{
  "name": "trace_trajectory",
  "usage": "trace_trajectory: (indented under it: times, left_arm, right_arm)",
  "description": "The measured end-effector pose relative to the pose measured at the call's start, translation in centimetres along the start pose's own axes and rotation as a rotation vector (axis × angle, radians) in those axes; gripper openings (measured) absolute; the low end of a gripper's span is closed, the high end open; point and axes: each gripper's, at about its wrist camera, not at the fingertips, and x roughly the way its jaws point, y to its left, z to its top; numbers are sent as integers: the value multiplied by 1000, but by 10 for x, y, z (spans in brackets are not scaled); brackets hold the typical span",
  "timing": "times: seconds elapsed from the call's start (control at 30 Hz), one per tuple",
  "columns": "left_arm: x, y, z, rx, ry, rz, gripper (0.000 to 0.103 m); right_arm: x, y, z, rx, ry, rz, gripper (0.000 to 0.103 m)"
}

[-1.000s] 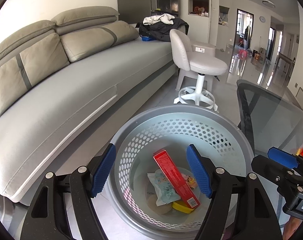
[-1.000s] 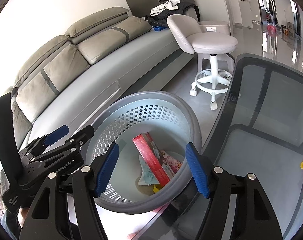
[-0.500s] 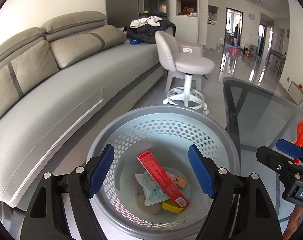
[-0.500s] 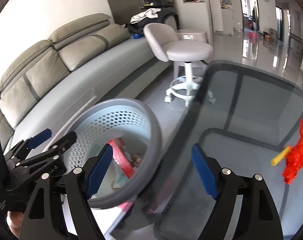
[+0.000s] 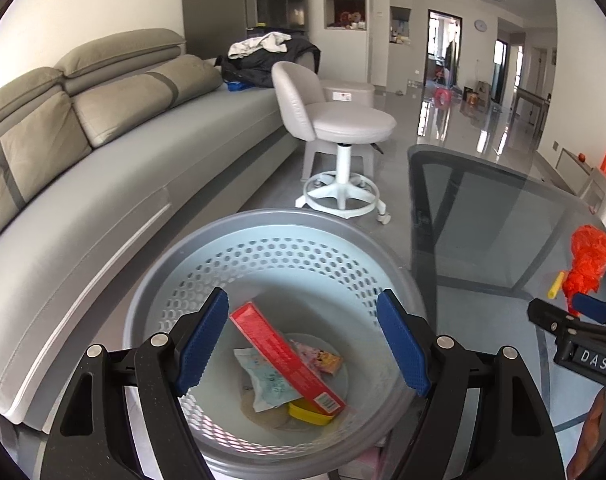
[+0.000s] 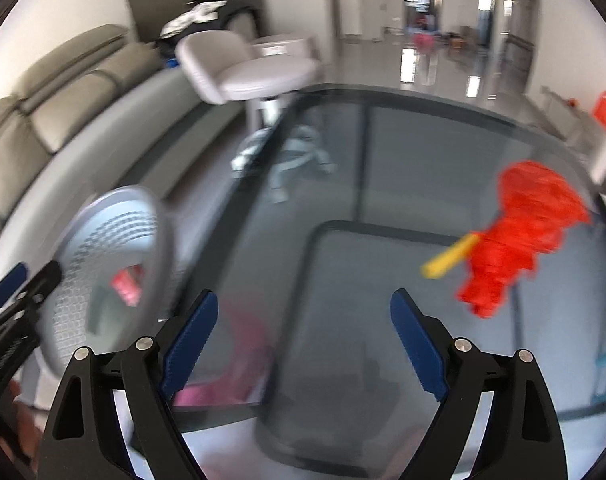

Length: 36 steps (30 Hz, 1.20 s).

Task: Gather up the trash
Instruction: 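Move both open tools back over the table, then close the right tool on the red plastic bag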

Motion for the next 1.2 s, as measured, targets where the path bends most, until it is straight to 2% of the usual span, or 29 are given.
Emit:
trace_trajectory:
  times: [0.13, 0.3, 0.47, 0.57, 0.73, 1.2]
  left_arm:
    - [0, -18, 0, 30, -5, -17, 75]
    - [0, -41, 0, 61, -17, -38, 77]
    - [3, -63, 0, 79, -15, -72, 77]
    - [6, -76, 0, 88, -7, -89, 77]
    - [9, -90, -3, 100, 8, -115, 78]
    - [21, -104, -4, 124, 40, -156, 78]
  right_arm:
    - [-6, -23, -2, 16, -14, -56, 84]
    - [-17, -58, -3, 39, -59, -171, 84]
    - [-13, -95, -5, 84, -42, -281, 84]
    - [-12, -111, -2, 118, -52, -308, 84]
    - [-8, -130, 3, 174, -78, -302, 84]
    - [34, -132, 28, 229, -21, -241, 82]
